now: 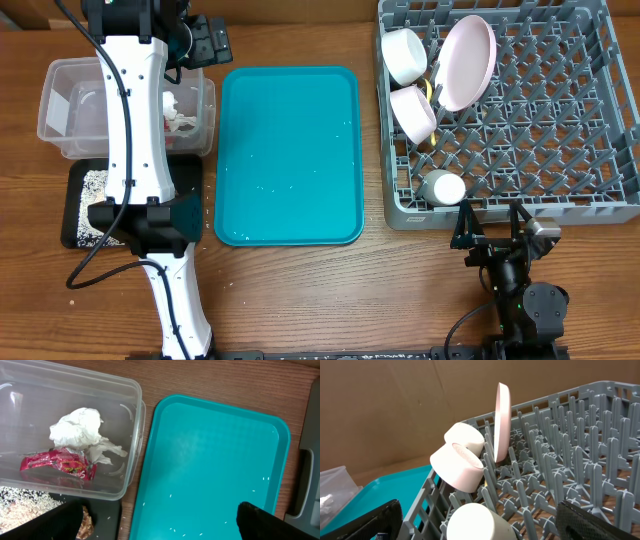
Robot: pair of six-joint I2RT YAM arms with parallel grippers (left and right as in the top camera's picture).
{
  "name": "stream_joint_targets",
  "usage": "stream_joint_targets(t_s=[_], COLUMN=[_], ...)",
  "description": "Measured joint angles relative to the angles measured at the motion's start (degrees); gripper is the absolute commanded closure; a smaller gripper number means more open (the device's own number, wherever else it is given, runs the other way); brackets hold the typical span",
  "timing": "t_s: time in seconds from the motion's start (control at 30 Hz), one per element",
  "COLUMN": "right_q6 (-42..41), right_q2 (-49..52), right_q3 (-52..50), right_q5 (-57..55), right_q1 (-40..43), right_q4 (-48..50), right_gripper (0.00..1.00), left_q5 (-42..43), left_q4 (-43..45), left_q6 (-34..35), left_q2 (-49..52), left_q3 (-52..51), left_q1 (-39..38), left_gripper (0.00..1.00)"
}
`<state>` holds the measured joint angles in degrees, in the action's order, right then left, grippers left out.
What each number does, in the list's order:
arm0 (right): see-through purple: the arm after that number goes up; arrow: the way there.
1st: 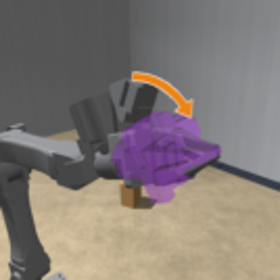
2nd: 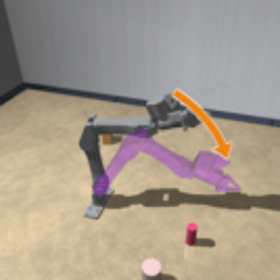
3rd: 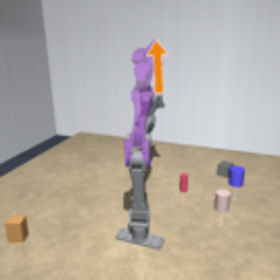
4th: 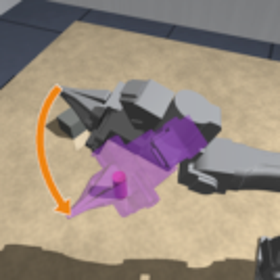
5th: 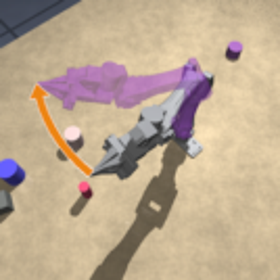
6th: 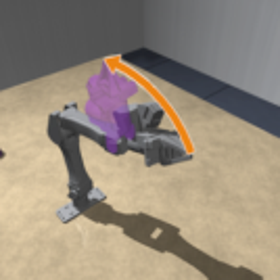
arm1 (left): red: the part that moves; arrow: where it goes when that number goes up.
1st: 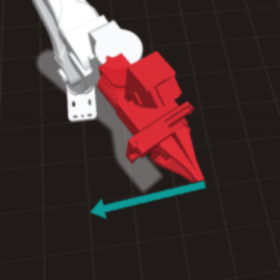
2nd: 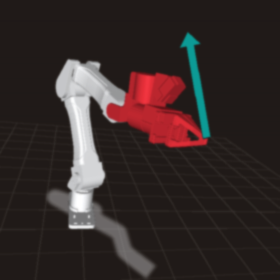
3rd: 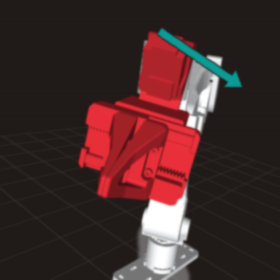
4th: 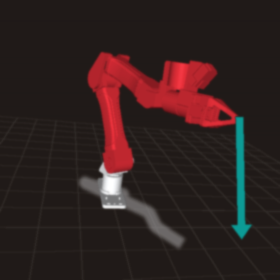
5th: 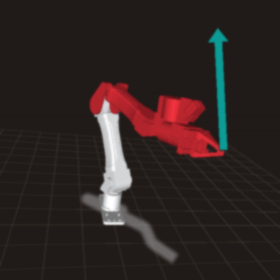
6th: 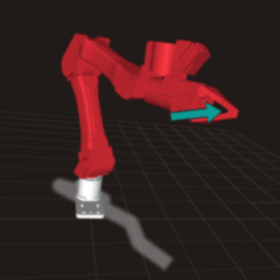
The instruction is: Sort waste into correct bins and load items into the dishwasher
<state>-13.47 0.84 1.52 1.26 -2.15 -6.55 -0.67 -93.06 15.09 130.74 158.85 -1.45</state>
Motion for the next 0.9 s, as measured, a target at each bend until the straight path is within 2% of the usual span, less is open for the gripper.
stream_joint_targets(t_s=[0.7, 0.83, 0.9], right_q6=[0.0, 0.0, 0.02], right_q2=[0.0, 0.0, 0.0], right_q3=[0.0, 0.0, 0.0], right_q5=[0.02, 0.0, 0.0], right_q1=[0.0, 0.02, 0.02], right_q4=[0.02, 0.04, 0.02], right_gripper=[0.0, 0.0, 0.0], left_q5=[-0.46, -1.03, -1.33], left_q4=[-1.07, -1.64, 1.4], left_q6=[0.0, -0.02, -0.02], left_q2=[-0.04, -2.99, -6.97], left_q3=[0.0, -2.62, -6.75], left_q1=[0.0, 0.0, 0.0], left_gripper=[0.0, 0.0, 0.0])
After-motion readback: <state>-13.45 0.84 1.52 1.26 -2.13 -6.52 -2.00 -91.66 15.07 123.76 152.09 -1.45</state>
